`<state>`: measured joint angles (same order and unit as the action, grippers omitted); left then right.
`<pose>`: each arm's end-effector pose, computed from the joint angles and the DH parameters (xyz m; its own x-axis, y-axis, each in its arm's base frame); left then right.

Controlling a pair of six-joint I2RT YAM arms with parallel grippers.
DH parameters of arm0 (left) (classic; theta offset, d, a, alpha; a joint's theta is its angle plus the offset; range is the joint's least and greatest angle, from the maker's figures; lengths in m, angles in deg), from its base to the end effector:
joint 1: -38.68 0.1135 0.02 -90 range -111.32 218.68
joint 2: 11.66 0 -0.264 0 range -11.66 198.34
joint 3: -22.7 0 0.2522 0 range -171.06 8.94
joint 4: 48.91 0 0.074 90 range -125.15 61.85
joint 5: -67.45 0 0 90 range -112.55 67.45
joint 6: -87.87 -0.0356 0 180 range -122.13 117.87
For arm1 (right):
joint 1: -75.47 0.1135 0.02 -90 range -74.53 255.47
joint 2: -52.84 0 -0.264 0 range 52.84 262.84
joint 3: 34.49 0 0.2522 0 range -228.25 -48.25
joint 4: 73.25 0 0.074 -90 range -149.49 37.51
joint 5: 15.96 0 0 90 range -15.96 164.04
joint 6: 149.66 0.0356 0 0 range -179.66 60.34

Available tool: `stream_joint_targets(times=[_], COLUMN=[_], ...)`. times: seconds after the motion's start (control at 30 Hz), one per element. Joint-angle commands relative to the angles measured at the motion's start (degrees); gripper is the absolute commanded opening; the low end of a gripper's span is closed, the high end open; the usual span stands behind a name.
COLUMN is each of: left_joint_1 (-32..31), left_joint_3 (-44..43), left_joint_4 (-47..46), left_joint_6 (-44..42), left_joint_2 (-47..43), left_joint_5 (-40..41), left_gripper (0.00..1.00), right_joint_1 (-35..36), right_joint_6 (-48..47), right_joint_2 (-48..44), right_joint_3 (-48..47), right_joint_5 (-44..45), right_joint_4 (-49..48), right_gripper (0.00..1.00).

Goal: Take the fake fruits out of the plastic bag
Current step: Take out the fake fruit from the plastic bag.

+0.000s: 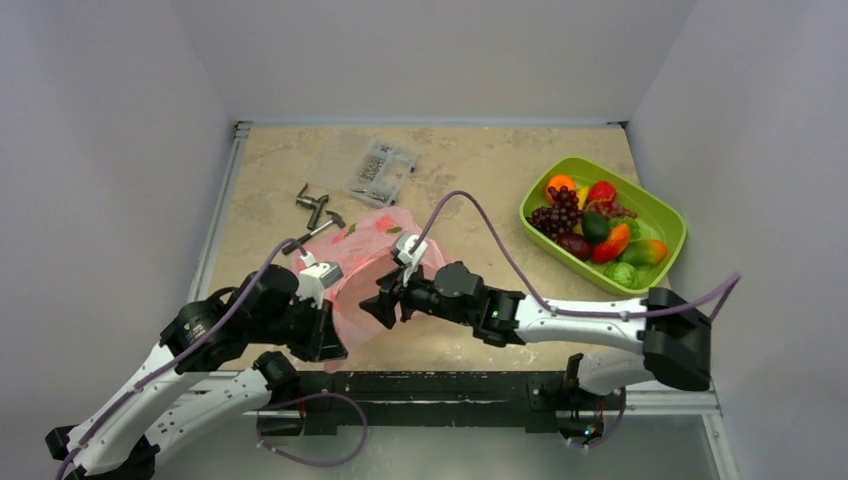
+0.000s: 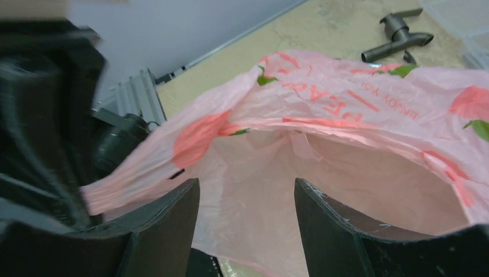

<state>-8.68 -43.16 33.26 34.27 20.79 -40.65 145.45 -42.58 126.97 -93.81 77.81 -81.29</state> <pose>0.0453 -0.0655 0.3129 -0.9072 0.1526 -0.3920 0.3722 0.7252 -0.5792 0.1050 0.2814 0.2901 -0.3074 0.0125 -0.9515 -0.8630 0.4177 0.2842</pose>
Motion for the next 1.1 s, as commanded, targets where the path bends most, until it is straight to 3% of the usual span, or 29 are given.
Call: stream_joint_targets(times=[0.0, 0.03, 0.13, 0.2, 0.37, 0.47, 0.57, 0.67, 0.8, 0.97, 1.07], left_joint_1=[-0.21, -0.25, -0.21, -0.22, -0.14, 3.38, 15.54, 25.04, 33.82, 38.62, 39.27], left_joint_3=[-4.4, -5.21, -7.92, -11.6, -28.78, -34.22, -29.44, -23.48, -21.75, -24.95, -28.25], left_joint_4=[-1.85, -1.81, -1.01, 0.91, 10.74, 12.93, 5.91, -2.42, -8.7, -12.98, -11.64], left_joint_6=[-0.22, -0.39, -0.89, -1.85, -7.07, -8.05, -10.41, -12.35, -14.29, -17.75, -18.29], left_joint_2=[2.22, 2.87, 4.3, 6.32, 14.12, 19.59, 22.07, 25.6, 33.92, 46.18, 54.63], left_joint_5=[0.39, 0.54, 1.5, 3.23, 16.61, 25.08, 21.67, 21.67, 25.64, 25.76, 30.29], left_gripper=[0.0, 0.07, 0.5, 0.69, 0.8, 0.78, 0.7, 0.55, 0.52, 0.46, 0.38], right_joint_1=[0.16, 0.16, 0.16, 0.15, 0.15, 0.16, 0.15, 0.16, 0.16, 0.16, 0.16], right_joint_6=[0.57, 1.09, 2.46, 3.49, 7.32, 8.73, 9.92, 10.39, 10.89, 10.31, 9.89], right_joint_2=[8.59, 10.76, 17.34, 19.87, 24.58, 26.37, 27.43, 27.85, 28.9, 30.74, 32.18], right_joint_3=[0.88, 0.45, -0.82, -1.35, -1.95, -2.23, -2.51, -2.52, -3.56, -5.23, -6.82], right_joint_5=[3.2, 4.13, 6.7, 7.47, 9.0, 10.0, 11.01, 12.51, 14.41, 14.0, 13.79], right_joint_4=[-11.91, -13.12, -17.66, -19.36, -22.72, -24.6, -25.45, -25.93, -25.09, -25.31, -24.87], right_gripper=[0.58, 0.58, 0.55, 0.55, 0.55, 0.56, 0.57, 0.58, 0.59, 0.59, 0.6])
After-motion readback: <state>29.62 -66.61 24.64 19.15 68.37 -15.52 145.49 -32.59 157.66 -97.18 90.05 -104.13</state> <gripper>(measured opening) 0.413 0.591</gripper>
